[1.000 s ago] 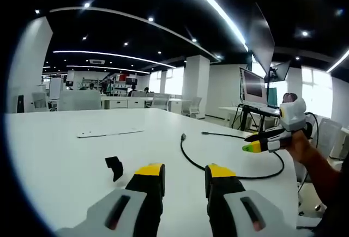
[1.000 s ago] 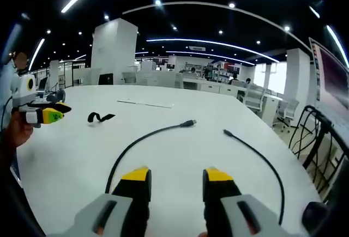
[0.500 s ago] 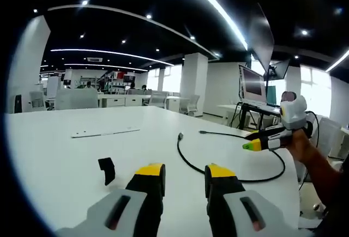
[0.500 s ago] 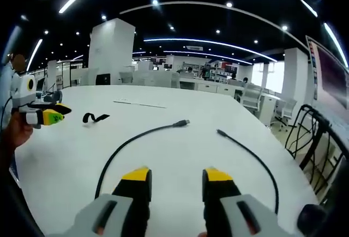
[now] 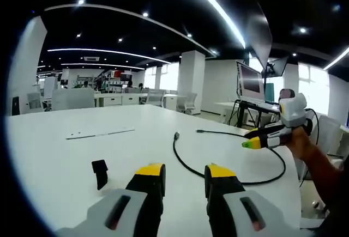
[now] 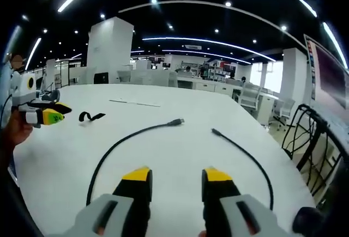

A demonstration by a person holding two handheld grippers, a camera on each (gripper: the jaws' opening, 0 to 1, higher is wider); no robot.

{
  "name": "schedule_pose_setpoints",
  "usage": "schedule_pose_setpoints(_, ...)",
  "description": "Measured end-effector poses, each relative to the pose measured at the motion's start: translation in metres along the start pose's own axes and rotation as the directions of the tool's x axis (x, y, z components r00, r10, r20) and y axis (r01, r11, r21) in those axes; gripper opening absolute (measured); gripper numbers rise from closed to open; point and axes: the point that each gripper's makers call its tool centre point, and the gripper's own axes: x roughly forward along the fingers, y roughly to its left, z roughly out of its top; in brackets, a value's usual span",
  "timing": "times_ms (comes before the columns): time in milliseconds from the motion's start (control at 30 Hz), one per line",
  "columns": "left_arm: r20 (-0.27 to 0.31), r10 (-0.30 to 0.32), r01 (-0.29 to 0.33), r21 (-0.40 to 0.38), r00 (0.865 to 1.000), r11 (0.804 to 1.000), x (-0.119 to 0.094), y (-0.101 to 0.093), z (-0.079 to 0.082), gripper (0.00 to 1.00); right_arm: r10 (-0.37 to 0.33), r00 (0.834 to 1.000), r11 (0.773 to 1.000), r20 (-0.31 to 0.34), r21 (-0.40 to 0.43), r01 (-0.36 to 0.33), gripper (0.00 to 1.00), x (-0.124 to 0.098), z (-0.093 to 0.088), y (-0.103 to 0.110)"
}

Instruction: Find the charging cable on the desk, coil it up and secure with Velcro.

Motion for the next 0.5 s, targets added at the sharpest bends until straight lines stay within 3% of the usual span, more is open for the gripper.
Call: schedule_pose_setpoints(500, -0.020, -0.013, 0.013, 0.004, 1.000, 1.000, 0.016, -0.003, -0.001, 0.29, -0.020, 1.000, 1.000, 0.000, -0.002, 0.020, 0.38, 0.004, 0.005, -0.013)
